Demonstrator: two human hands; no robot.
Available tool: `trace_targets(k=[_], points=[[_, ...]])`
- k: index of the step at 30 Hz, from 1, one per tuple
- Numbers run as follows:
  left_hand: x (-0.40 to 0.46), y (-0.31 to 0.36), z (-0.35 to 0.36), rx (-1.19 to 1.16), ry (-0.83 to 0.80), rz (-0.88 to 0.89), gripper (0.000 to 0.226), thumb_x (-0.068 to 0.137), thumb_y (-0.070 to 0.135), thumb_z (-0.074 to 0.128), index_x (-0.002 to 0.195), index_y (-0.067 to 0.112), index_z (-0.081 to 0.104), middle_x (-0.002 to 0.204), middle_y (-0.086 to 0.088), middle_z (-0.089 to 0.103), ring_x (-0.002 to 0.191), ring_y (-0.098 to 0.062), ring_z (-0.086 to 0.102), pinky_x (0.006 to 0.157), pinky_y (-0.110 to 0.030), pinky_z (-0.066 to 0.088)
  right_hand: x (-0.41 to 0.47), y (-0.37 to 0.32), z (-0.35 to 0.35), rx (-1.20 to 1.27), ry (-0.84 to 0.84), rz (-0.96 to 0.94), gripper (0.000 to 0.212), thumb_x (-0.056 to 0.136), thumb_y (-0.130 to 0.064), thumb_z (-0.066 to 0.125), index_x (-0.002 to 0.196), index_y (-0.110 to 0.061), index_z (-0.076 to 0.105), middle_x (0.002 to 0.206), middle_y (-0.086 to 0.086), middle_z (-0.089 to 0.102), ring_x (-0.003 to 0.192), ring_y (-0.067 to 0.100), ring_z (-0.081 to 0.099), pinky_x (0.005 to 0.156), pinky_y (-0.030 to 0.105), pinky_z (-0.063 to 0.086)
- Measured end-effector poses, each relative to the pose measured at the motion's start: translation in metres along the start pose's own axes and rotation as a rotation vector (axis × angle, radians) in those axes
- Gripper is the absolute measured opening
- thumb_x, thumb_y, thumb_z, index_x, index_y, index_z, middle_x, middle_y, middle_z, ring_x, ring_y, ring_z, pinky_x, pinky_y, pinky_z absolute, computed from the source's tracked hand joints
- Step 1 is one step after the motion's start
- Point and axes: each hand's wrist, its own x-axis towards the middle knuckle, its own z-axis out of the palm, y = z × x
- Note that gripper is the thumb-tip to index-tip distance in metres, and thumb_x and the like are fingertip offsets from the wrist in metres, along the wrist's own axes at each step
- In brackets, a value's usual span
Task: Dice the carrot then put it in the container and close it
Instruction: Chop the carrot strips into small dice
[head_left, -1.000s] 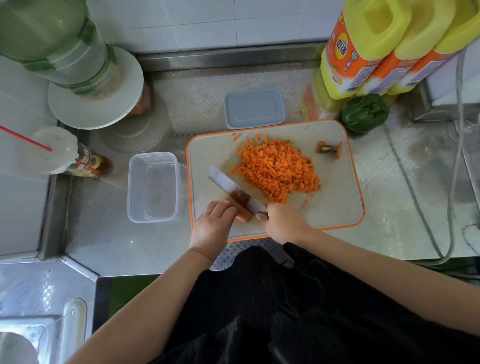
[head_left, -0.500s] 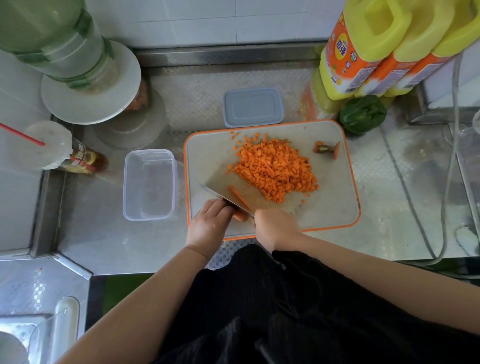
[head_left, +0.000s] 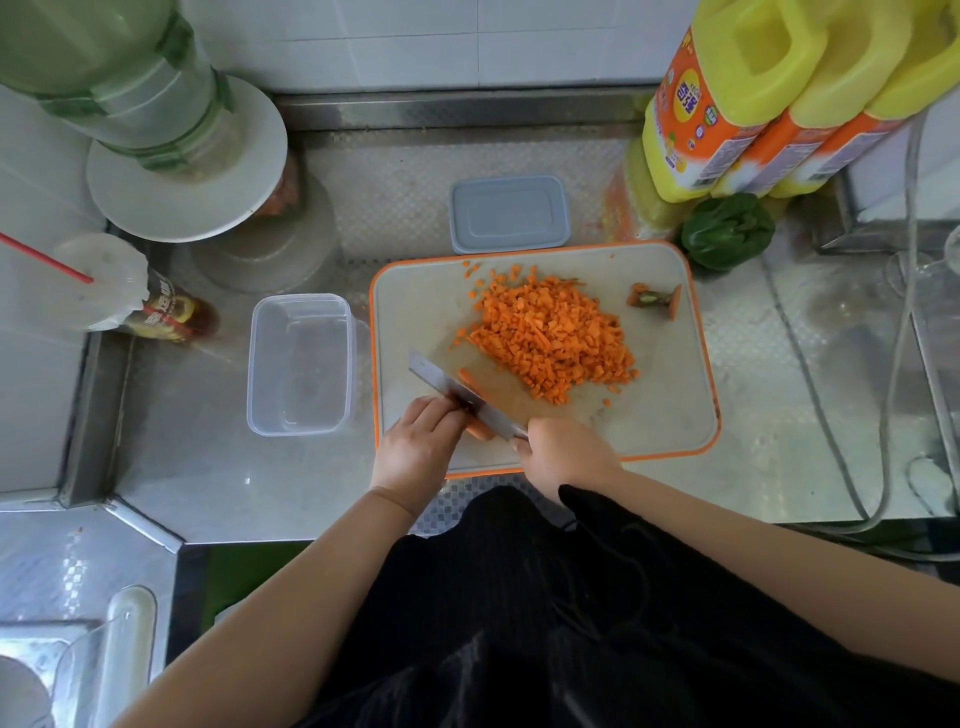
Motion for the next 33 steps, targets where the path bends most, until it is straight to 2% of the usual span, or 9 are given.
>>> trace_targets(k=[3,6,9,17,21,24,27,30,33], points=[[-0.001,0.001,0.002,0.002,-0.001,-0.027,0.014,0.085,0.001,0.065,0.095,0.008,0.071,0.100,-0.004,0.067,0.094,-0.026,0.061,0.075,-0.038,0.057,-0.003,-0.001,-0.001,-0.050,0.023,-0.044,0.017,0.099,-0.024,0.043,0.090,-0.012,0.051,0.081,0.006,0.058,0.077,0.025,0.059,0.064,0.036,0.048],[0.000,0.000,0.002,-0.009,0.007,-0.025,0.015,0.083,0.000,0.068,0.094,0.009,0.071,0.099,-0.004,0.067,0.093,-0.026,0.061,0.074,-0.037,0.057,-0.001,-0.004,-0.004,-0.100,0.013,-0.077,0.013,0.097,-0.014,0.045,0.091,-0.008,0.055,0.071,0.003,0.050,0.069,0.024,0.055,0.054,0.031,0.040],[0.000,-0.002,0.004,-0.020,0.005,-0.032,0.017,0.082,-0.001,0.070,0.095,0.010,0.072,0.099,-0.004,0.068,0.094,-0.026,0.062,0.076,-0.037,0.057,0.002,-0.010,-0.004,-0.122,0.012,-0.070,0.012,0.095,-0.009,0.044,0.085,-0.010,0.051,0.069,0.002,0.049,0.066,0.023,0.054,0.048,0.028,0.034],[-0.001,0.002,0.001,-0.034,0.033,-0.006,0.018,0.087,0.001,0.063,0.098,0.016,0.065,0.100,-0.003,0.065,0.092,-0.027,0.061,0.077,-0.036,0.056,0.017,-0.009,-0.006,0.075,0.015,-0.012,0.036,0.101,-0.035,0.044,0.070,-0.015,0.043,0.064,0.000,0.045,0.068,0.025,0.052,0.052,0.030,0.033],[-0.003,-0.001,0.005,-0.015,0.016,-0.041,0.017,0.083,0.000,0.068,0.096,0.010,0.067,0.099,-0.004,0.065,0.091,-0.026,0.058,0.067,-0.040,0.057,0.003,-0.005,-0.004,-0.014,0.006,-0.015,0.030,0.102,-0.037,0.039,0.083,-0.014,0.044,0.071,0.001,0.047,0.072,0.024,0.053,0.060,0.033,0.040],[-0.004,-0.002,0.006,-0.001,0.009,-0.045,0.015,0.083,0.001,0.069,0.096,0.008,0.069,0.099,-0.005,0.066,0.090,-0.026,0.058,0.066,-0.040,0.057,-0.007,-0.002,-0.004,-0.073,0.003,-0.055,0.023,0.102,-0.031,0.038,0.088,-0.014,0.046,0.074,0.001,0.048,0.076,0.025,0.055,0.062,0.034,0.043],[-0.004,-0.001,0.006,-0.013,0.015,-0.047,0.013,0.084,0.004,0.067,0.096,0.009,0.069,0.099,-0.005,0.066,0.091,-0.025,0.058,0.066,-0.040,0.058,-0.006,-0.006,-0.006,-0.097,0.004,-0.062,0.013,0.098,-0.017,0.043,0.091,-0.009,0.051,0.071,0.001,0.047,0.067,0.021,0.051,0.051,0.029,0.036],[-0.003,0.000,0.006,-0.024,0.030,-0.060,0.010,0.086,0.006,0.066,0.095,0.008,0.071,0.097,-0.005,0.067,0.091,-0.025,0.060,0.067,-0.039,0.058,-0.003,-0.016,-0.005,-0.130,0.012,-0.031,0.011,0.093,-0.006,0.045,0.084,-0.010,0.050,0.069,0.003,0.050,0.060,0.019,0.048,0.046,0.027,0.032],[-0.004,0.000,0.006,-0.030,0.023,-0.065,0.009,0.087,0.007,0.067,0.095,0.008,0.071,0.097,-0.006,0.067,0.090,-0.026,0.062,0.066,-0.040,0.057,0.002,-0.021,0.003,-0.104,0.023,-0.030,0.011,0.094,-0.008,0.046,0.089,-0.009,0.055,0.066,0.001,0.048,0.061,0.021,0.051,0.045,0.027,0.032]])
